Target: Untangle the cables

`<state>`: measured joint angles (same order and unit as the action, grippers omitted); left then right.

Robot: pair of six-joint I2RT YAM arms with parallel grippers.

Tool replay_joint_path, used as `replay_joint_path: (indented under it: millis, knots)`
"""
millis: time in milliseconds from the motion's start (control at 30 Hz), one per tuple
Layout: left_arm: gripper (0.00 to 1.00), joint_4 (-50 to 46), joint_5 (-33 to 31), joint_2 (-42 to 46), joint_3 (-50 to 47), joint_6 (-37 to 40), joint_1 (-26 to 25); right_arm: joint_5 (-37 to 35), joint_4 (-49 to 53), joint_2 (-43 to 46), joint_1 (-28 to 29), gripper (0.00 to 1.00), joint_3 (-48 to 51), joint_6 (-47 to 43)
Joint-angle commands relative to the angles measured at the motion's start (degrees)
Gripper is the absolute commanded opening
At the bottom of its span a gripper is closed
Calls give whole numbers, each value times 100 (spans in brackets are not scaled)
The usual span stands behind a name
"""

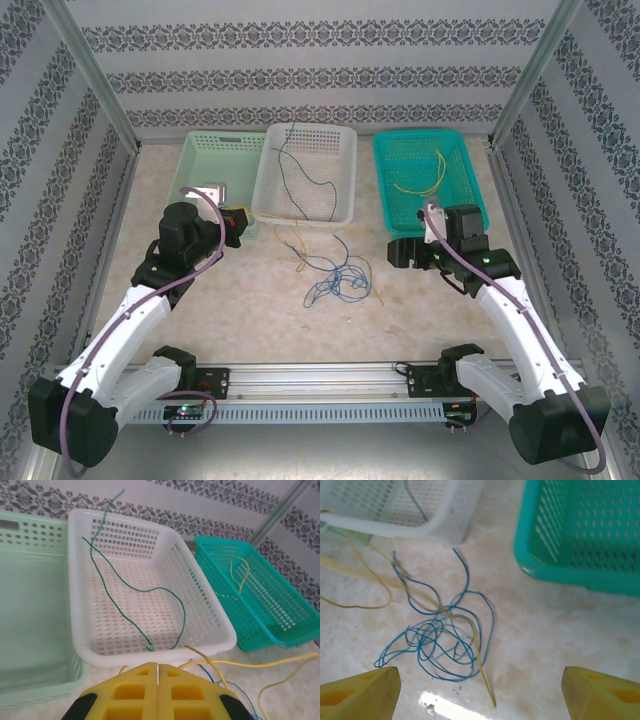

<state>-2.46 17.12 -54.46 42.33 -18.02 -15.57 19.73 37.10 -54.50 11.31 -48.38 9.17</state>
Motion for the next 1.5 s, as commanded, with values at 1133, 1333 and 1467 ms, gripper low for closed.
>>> replay_joint_path:
  millis: [1133,1333,1467]
  knots:
    - [0,-345,447,-321,379,449,89,982,151,-2196,1663,58,-1429,-2130]
    - [0,-273,470,-362,400,451,82,1084,375,-2529,1706,34,-1553,-2213]
    - [0,-287,445,-372,435,479,86,1094,448,-2728,1838,13,-1741,-2294]
